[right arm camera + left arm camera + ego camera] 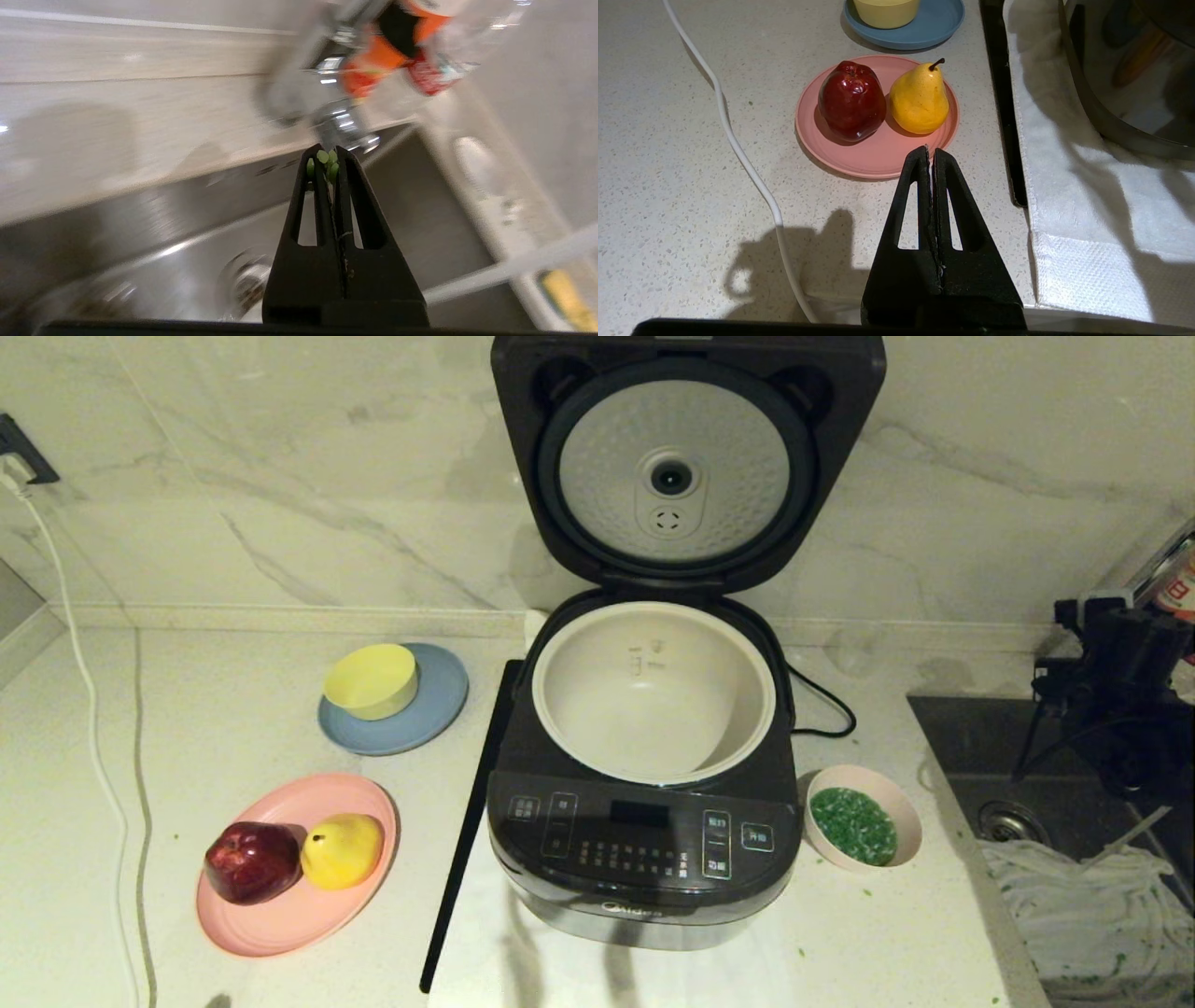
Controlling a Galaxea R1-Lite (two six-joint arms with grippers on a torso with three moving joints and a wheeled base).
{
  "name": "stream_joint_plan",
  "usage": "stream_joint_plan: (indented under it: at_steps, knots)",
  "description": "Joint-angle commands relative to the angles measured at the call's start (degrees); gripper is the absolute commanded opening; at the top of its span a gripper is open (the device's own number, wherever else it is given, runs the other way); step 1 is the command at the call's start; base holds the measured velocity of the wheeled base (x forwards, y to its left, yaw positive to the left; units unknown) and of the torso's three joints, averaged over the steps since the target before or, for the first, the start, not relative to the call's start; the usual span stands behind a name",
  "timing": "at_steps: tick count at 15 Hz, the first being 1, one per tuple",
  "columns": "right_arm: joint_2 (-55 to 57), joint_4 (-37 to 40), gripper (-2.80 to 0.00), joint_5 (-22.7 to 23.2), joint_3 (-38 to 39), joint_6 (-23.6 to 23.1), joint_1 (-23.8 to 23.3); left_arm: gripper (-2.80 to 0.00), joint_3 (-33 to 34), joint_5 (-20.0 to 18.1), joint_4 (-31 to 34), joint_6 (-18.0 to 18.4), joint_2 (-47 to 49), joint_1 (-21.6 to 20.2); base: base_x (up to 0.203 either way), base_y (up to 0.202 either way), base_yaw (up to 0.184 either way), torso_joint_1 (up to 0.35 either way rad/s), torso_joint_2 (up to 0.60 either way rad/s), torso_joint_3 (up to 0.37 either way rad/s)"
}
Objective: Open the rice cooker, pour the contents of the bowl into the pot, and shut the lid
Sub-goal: Turn on the tap, then fill a bowl with water from the tap
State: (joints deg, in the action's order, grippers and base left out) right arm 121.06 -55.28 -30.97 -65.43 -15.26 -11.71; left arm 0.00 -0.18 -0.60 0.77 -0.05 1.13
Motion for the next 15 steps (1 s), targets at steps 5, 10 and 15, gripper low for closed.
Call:
stream_joint_plan:
  at_steps: [5, 10, 15]
  knots:
    - [-28.42, 50.93, -2.80, 16.40, 5.03, 16.09, 7.94, -2.80, 0.44, 0.00, -0.02, 0.02, -0.04, 0.02, 0.000, 0.000, 0.000, 0.000, 0.00, 0.000]
    - [-36.75, 69.07, -2.80, 26.89, 10.66, 24.51, 17.40, -2.80, 0.44, 0.00, -0.02, 0.02, -0.04, 0.02, 0.000, 0.000, 0.000, 0.000, 0.00, 0.000]
    - [-36.87, 67.94, 0.00, 24.18, 17.99, 29.76, 25.77, -2.80, 0.44, 0.00, -0.02, 0.02, -0.04, 0.02, 0.000, 0.000, 0.000, 0.000, 0.00, 0.000]
